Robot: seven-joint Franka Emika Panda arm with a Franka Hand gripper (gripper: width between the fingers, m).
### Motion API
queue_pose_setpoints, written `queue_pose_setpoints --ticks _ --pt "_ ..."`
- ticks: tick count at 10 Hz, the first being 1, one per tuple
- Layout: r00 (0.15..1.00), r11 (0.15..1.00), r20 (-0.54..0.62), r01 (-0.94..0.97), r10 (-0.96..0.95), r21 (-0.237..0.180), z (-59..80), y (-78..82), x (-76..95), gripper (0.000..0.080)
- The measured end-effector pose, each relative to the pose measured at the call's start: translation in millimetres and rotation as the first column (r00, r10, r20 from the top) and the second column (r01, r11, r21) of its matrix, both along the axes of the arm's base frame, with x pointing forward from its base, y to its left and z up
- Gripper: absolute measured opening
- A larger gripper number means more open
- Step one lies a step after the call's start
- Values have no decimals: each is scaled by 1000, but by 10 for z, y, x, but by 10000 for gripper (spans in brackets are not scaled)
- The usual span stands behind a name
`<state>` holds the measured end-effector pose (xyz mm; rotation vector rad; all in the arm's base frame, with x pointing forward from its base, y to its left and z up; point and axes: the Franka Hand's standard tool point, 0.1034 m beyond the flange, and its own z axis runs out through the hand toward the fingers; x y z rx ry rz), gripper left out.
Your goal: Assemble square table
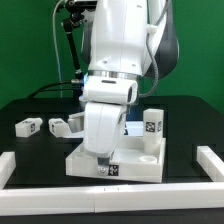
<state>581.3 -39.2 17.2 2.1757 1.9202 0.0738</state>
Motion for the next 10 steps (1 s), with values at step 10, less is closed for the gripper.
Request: queue_pose_setpoints --ticks 10 --pt "996 997 53 -74 74 16 53 565 487 82"
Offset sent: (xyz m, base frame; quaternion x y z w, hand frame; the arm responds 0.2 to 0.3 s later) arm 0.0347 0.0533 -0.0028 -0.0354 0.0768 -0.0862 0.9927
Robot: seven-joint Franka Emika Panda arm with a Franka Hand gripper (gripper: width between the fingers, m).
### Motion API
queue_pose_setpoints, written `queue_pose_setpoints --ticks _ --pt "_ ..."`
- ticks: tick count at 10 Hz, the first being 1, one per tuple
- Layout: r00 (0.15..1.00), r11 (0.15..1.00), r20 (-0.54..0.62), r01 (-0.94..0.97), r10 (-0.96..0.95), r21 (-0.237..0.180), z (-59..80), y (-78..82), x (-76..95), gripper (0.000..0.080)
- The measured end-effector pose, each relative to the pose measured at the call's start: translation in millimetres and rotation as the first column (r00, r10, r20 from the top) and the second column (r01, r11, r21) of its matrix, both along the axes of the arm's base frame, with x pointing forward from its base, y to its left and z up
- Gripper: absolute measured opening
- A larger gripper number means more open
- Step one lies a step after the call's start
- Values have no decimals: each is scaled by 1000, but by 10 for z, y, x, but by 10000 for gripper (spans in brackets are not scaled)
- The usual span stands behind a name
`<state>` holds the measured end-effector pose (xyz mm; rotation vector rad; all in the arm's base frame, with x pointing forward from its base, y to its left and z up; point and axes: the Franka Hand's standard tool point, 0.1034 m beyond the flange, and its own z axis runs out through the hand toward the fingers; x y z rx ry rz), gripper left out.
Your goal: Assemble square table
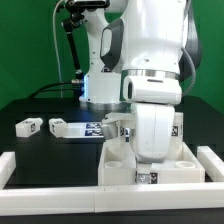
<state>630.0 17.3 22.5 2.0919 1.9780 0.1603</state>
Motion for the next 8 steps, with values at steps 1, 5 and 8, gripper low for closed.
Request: queue_pose_setpoints --ticks 1,5,8 --pt "1000 1000 0 0 0 0 1 3 1 82" --pt "999 999 -1 -44 44 15 12 336 31 82" --pt "999 999 -4 -48 48 2 1 301 32 82"
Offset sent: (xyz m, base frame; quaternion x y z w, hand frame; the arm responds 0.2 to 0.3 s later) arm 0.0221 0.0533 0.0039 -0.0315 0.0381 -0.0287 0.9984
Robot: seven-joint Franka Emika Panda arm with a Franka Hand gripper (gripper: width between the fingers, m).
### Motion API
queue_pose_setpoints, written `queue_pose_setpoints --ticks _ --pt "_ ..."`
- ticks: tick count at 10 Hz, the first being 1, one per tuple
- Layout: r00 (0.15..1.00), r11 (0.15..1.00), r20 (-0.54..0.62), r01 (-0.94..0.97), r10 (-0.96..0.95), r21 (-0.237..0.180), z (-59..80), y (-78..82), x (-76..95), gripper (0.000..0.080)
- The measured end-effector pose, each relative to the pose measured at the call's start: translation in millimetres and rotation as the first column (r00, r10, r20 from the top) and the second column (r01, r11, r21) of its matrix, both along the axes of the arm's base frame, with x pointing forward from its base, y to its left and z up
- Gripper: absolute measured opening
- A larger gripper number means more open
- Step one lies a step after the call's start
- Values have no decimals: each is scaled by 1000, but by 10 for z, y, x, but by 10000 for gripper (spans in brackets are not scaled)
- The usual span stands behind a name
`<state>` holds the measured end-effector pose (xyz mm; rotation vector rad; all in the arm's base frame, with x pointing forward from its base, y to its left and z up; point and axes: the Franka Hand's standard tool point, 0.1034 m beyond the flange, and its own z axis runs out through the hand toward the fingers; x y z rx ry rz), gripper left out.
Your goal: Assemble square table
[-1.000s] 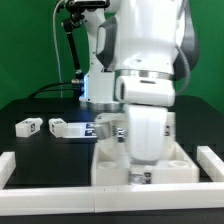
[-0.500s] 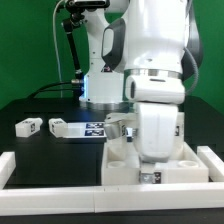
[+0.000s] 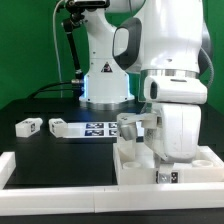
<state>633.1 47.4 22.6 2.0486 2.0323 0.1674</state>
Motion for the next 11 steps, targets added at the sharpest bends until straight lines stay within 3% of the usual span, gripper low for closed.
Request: queue_pose_setpoints --ticks 3,4,5,6,7,8,11 --pt "1000 1000 -23 9 -9 -4 -36 -30 -69 87" --pt "999 1000 -39 11 -11 -6 -46 -28 -121 327" --pt "998 1000 -54 12 -12 -7 -54 -27 -176 327" --pt "998 1000 -67 13 -13 -8 -56 -25 -227 511" --pt "997 1000 -73 13 -14 -9 -58 -24 -258 511" --pt "997 1000 -75 13 -14 -9 -60 -24 -270 627" --pt "997 1000 -76 13 -14 -8 -61 -23 -278 648"
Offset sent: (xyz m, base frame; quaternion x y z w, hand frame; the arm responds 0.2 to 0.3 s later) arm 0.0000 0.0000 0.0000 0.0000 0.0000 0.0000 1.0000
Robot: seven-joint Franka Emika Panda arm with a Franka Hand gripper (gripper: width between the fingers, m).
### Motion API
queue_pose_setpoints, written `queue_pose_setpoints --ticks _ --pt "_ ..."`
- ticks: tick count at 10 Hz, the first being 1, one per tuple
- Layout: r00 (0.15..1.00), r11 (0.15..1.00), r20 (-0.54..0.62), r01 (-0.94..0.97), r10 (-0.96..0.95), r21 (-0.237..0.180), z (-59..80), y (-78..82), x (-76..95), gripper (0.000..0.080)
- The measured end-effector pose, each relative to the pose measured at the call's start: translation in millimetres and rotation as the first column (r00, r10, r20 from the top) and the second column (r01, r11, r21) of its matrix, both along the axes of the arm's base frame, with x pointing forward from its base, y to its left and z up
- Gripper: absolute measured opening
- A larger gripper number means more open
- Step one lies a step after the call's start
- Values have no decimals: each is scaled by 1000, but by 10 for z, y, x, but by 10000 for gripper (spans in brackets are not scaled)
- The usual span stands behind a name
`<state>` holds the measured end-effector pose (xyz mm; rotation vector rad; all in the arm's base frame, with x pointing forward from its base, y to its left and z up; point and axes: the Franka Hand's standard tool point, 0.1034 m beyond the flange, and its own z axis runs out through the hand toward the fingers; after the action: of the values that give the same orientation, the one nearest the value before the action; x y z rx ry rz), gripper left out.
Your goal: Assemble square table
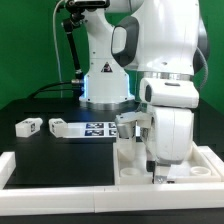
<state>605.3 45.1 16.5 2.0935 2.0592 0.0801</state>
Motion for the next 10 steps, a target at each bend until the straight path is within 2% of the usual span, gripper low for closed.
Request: queue_pose_setpoints --ticks 3,4,5,7,8,10 --pt "1000 1000 0 1 -1 0 17 -6 1 649" --pt "1000 1000 -10 14 -14 -7 182 -47 -5 649" --pt "999 999 -13 29 -29 -13 414 -136 -12 649" --pt "997 997 -21 68 -68 -25 705 -399 -66 649" --pt "995 995 -11 99 -99 -22 778 -490 -106 649" --pt "990 990 -7 141 -142 -15 736 -502 -130 649"
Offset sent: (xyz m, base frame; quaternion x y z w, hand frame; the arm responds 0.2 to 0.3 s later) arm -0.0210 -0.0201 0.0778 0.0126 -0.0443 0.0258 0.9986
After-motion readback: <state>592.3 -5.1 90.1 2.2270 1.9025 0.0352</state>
